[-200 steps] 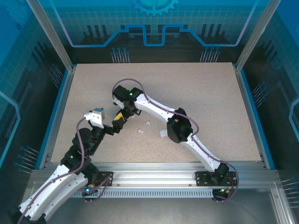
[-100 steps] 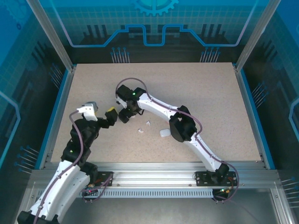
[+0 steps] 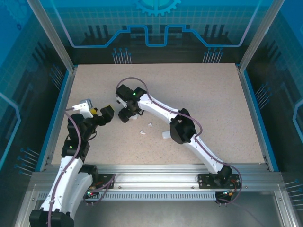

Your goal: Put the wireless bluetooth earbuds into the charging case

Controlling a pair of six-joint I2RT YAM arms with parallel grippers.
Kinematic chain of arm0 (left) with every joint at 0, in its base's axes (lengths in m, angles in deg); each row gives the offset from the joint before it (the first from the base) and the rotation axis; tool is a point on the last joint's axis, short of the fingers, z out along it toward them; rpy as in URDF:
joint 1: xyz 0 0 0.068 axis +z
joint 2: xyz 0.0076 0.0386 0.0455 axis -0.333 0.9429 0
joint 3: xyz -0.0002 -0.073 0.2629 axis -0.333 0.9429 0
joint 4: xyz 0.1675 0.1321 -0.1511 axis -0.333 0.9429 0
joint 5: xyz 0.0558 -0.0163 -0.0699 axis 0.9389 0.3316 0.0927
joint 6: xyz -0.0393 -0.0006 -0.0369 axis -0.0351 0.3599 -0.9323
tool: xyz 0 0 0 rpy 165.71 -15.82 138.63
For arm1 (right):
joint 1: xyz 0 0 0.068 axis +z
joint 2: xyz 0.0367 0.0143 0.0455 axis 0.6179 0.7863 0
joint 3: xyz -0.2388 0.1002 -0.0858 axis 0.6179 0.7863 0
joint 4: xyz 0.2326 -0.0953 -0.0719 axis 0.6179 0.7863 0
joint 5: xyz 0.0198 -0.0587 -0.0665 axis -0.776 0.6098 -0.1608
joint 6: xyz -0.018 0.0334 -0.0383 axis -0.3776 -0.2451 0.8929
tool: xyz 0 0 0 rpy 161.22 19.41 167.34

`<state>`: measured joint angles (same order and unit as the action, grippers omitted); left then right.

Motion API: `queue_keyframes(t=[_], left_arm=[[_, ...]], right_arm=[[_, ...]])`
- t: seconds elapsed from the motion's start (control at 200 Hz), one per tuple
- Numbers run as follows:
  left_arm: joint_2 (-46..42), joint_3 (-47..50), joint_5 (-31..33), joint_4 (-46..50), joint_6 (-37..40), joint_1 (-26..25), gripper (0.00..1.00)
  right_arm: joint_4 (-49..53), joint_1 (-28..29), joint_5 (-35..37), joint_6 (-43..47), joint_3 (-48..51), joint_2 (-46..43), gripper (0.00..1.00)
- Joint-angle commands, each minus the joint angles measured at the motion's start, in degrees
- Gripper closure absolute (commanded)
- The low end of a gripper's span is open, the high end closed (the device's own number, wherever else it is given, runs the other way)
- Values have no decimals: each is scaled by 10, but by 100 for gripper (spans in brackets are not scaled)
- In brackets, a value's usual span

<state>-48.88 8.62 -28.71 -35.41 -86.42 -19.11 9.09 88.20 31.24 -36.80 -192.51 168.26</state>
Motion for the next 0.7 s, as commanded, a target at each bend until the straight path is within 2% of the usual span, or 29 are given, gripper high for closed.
queue_keyframes(t=[0.0,0.345,0.695], left_arm=[[-5,-13,-24,-2,-13,6,3],[-15,-13,-23,3,-10,9,3],[-18,-12,-24,8,-6,12,3]], right_arm=[[19,11,-7,-12,11,9,14],[25,23,-23,-10,39,4,16],[3,39,-8,-7,144,-84,19]])
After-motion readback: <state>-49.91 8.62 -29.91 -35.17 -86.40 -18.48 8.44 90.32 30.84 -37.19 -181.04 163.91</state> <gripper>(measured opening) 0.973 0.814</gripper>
